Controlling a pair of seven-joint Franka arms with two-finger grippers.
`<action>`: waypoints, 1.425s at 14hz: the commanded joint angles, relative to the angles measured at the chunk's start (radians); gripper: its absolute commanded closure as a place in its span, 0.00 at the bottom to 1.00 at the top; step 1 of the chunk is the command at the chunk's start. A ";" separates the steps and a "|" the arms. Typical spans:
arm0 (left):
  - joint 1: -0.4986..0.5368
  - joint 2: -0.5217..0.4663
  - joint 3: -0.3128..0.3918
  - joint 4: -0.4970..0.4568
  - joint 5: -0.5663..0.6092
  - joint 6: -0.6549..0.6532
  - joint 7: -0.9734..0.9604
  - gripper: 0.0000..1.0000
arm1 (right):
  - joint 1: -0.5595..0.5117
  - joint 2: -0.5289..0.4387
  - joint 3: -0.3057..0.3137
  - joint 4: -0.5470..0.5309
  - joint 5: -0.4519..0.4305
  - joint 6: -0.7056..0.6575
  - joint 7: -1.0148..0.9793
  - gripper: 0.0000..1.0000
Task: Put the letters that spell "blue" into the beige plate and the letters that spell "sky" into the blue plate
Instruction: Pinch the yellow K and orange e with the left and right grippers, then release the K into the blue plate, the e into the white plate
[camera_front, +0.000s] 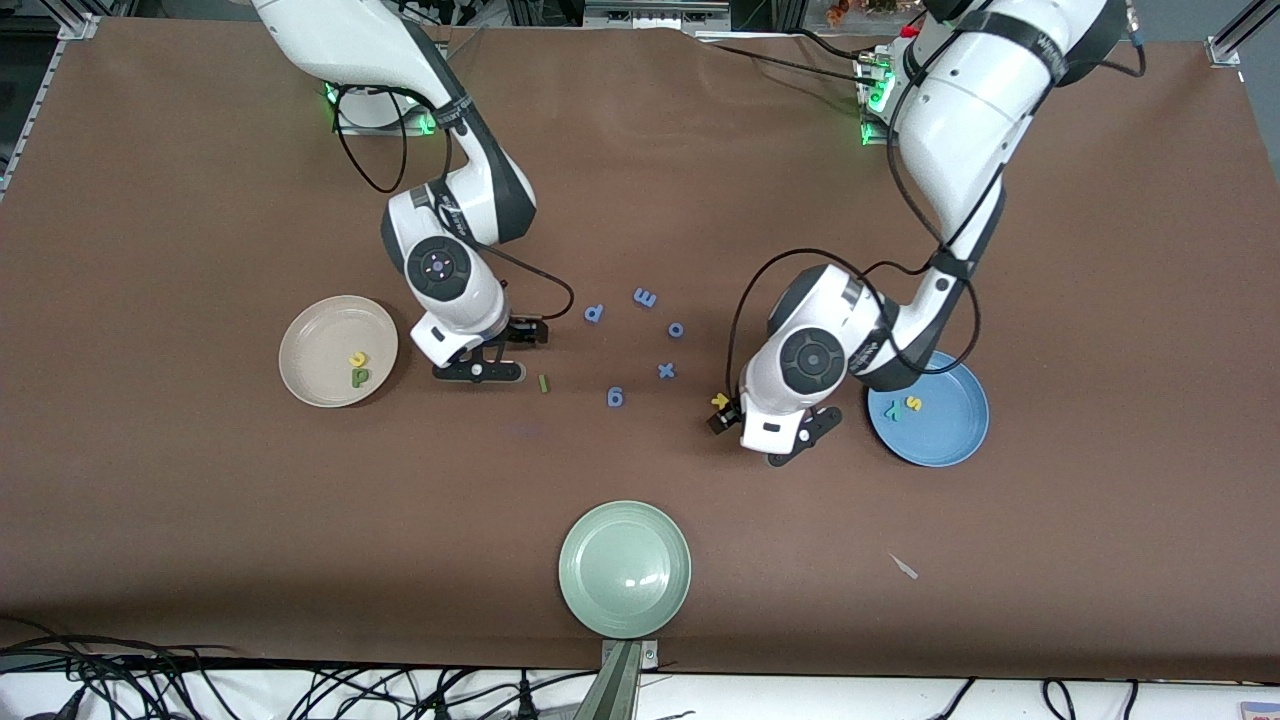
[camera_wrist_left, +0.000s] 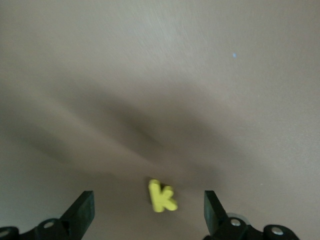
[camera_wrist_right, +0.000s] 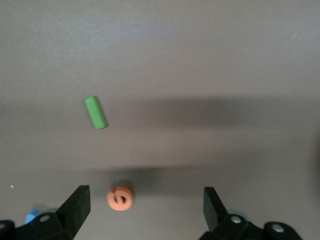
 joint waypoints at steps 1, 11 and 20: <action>-0.035 0.052 0.013 0.050 -0.025 0.031 -0.057 0.20 | 0.009 -0.011 0.026 -0.063 0.012 0.076 0.057 0.00; -0.052 0.052 0.019 0.021 -0.011 0.034 -0.054 0.49 | 0.022 0.016 0.058 -0.149 0.012 0.237 0.069 0.19; -0.033 0.034 0.022 0.008 0.013 0.017 -0.044 0.98 | 0.022 0.018 0.060 -0.150 0.012 0.237 0.070 0.63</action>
